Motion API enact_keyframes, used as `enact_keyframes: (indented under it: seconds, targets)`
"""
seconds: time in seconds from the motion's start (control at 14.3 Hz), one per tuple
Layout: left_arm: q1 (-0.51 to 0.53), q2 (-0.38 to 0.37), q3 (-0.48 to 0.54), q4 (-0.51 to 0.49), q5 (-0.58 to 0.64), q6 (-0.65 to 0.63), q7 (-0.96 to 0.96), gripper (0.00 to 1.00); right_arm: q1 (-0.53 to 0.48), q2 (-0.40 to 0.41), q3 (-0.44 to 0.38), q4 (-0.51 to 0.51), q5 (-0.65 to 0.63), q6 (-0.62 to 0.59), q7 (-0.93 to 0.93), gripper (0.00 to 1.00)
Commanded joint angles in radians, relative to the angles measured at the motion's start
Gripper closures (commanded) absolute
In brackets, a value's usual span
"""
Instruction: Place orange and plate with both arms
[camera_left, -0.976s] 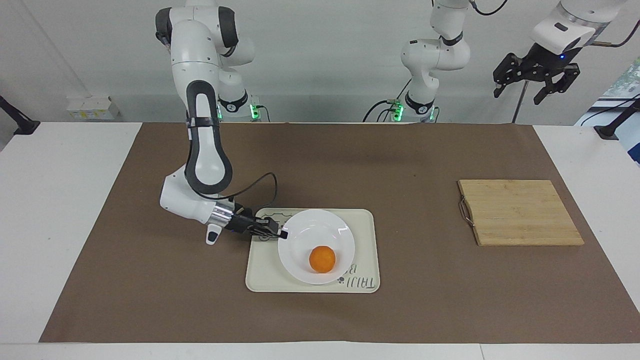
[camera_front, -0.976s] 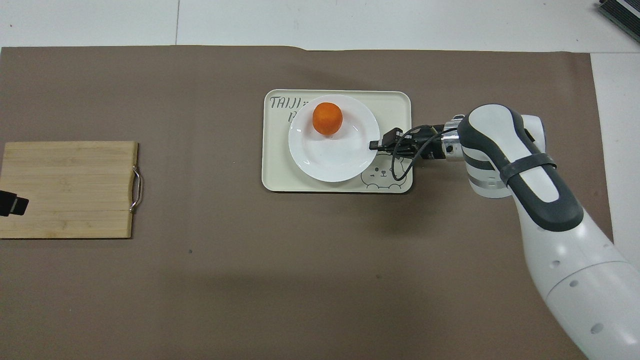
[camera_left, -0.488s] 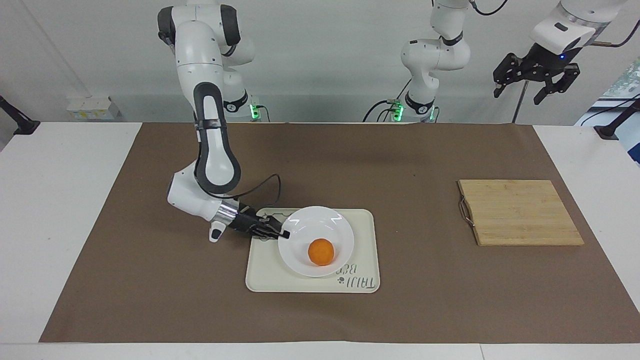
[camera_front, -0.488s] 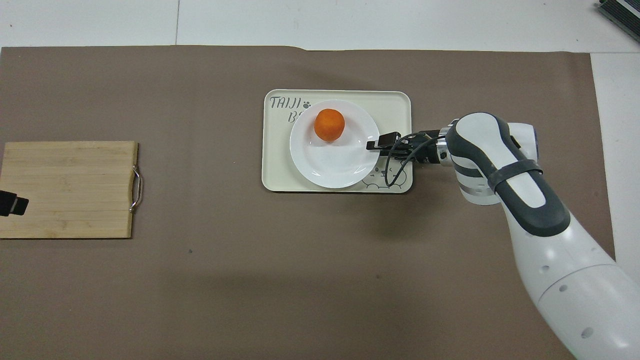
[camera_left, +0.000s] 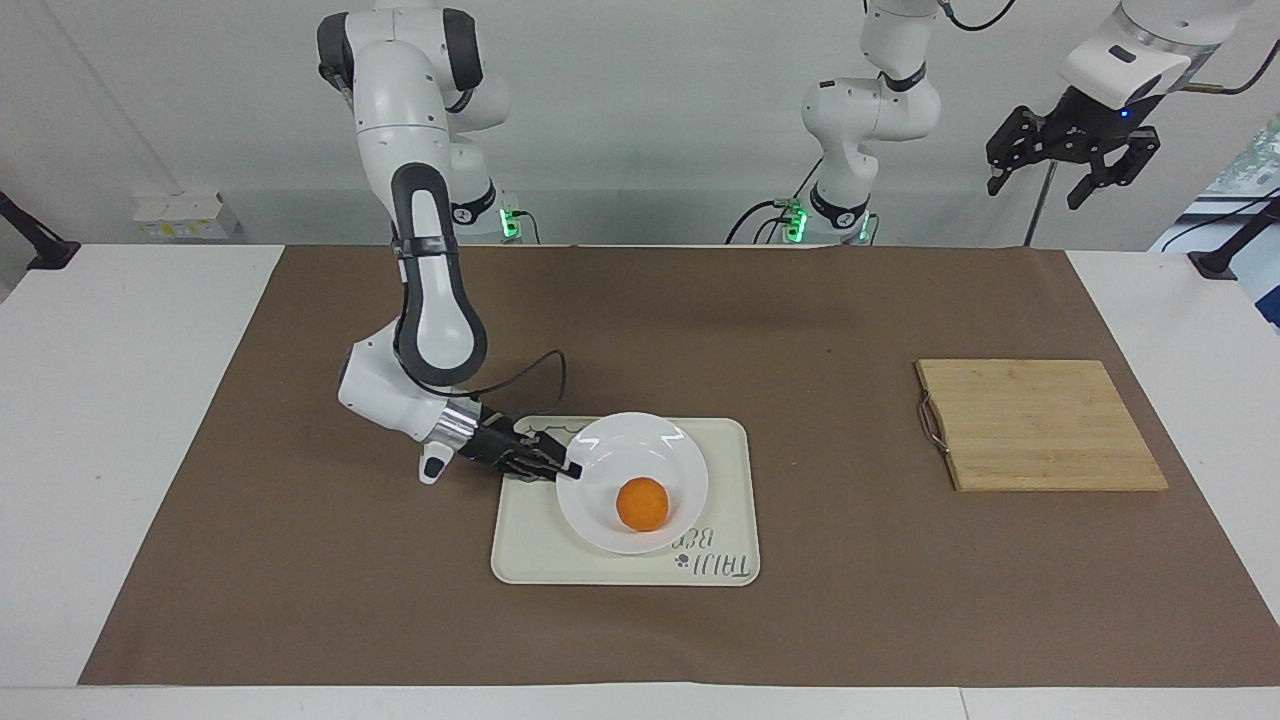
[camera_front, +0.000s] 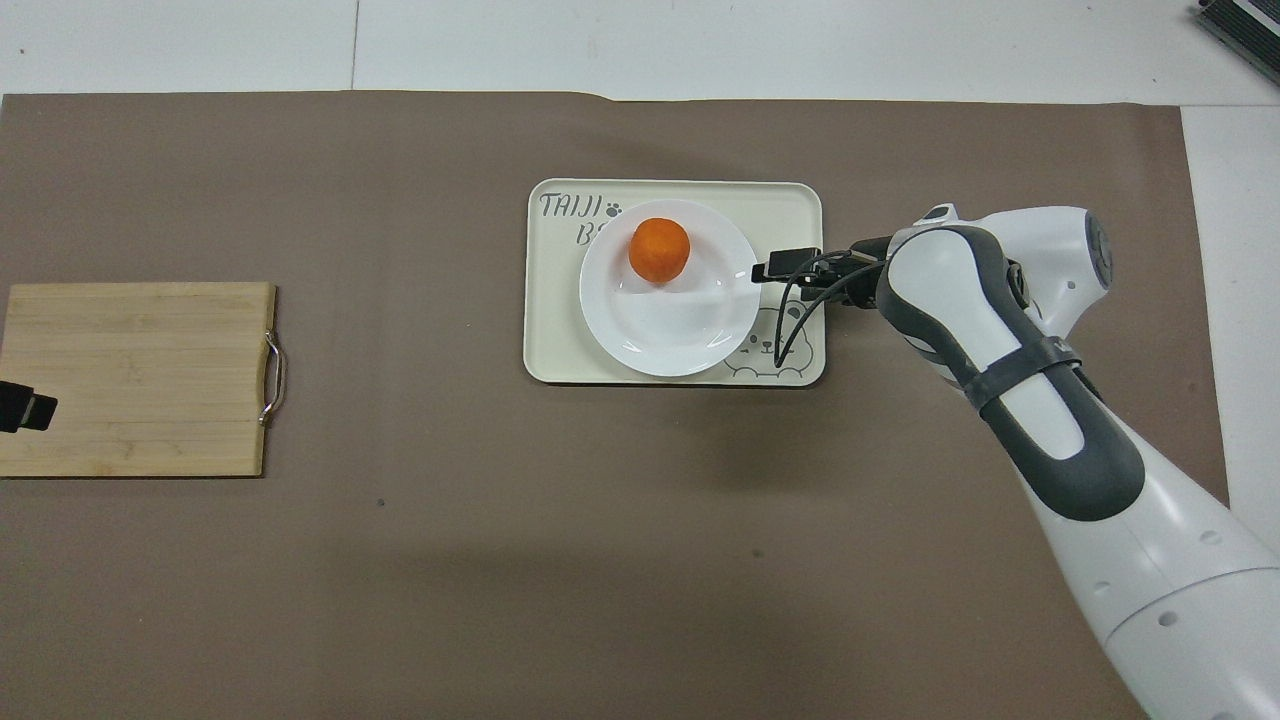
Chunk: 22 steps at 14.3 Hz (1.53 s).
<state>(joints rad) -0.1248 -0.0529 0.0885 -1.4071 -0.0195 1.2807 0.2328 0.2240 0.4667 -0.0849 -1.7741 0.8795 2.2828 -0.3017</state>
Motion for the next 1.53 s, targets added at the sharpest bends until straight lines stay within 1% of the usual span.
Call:
enact_keyframes:
  seconds: [0.0,0.14,0.28,0.42,0.56,0.84,0.98,1.18,1.39,1.46]
  targets:
    - [0.010,-0.024,-0.006,-0.026,0.012,0.005,0.011,0.00,-0.011,-0.045,-0.001,-0.002,-0.156,0.009,0.100,0.00]
    - [0.010,-0.024,-0.007,-0.026,0.012,0.005,0.011,0.00,-0.015,-0.083,-0.006,-0.002,-0.317,0.006,0.191,0.00]
    - [0.010,-0.024,-0.006,-0.026,0.012,0.005,0.011,0.00,-0.018,-0.126,-0.006,-0.005,-0.459,-0.023,0.286,0.00]
    - [0.010,-0.024,-0.007,-0.026,0.012,0.005,0.011,0.00,-0.025,-0.160,-0.010,-0.002,-0.595,-0.083,0.364,0.00]
    - [0.010,-0.024,-0.006,-0.026,0.012,0.005,0.011,0.00,-0.031,-0.203,-0.010,-0.002,-0.713,-0.135,0.386,0.00]
    - [0.008,-0.024,-0.007,-0.026,0.012,0.005,0.011,0.00,-0.078,-0.298,-0.013,0.002,-0.784,-0.294,0.386,0.00]
    - [0.010,-0.022,-0.007,-0.026,0.012,0.011,0.011,0.00,-0.110,-0.353,-0.012,0.027,-0.823,-0.389,0.386,0.00]
    - [-0.002,-0.021,-0.010,-0.023,0.012,0.011,0.011,0.00,-0.136,-0.419,-0.012,0.068,-0.839,-0.531,0.386,0.00]
    - [-0.004,-0.025,-0.010,-0.030,0.010,0.005,0.011,0.00,-0.137,-0.483,-0.012,0.081,-0.881,-0.598,0.383,0.00]
    - [-0.003,-0.025,-0.010,-0.030,0.010,0.008,0.010,0.00,-0.138,-0.494,-0.013,0.100,-0.887,-0.639,0.382,0.00]
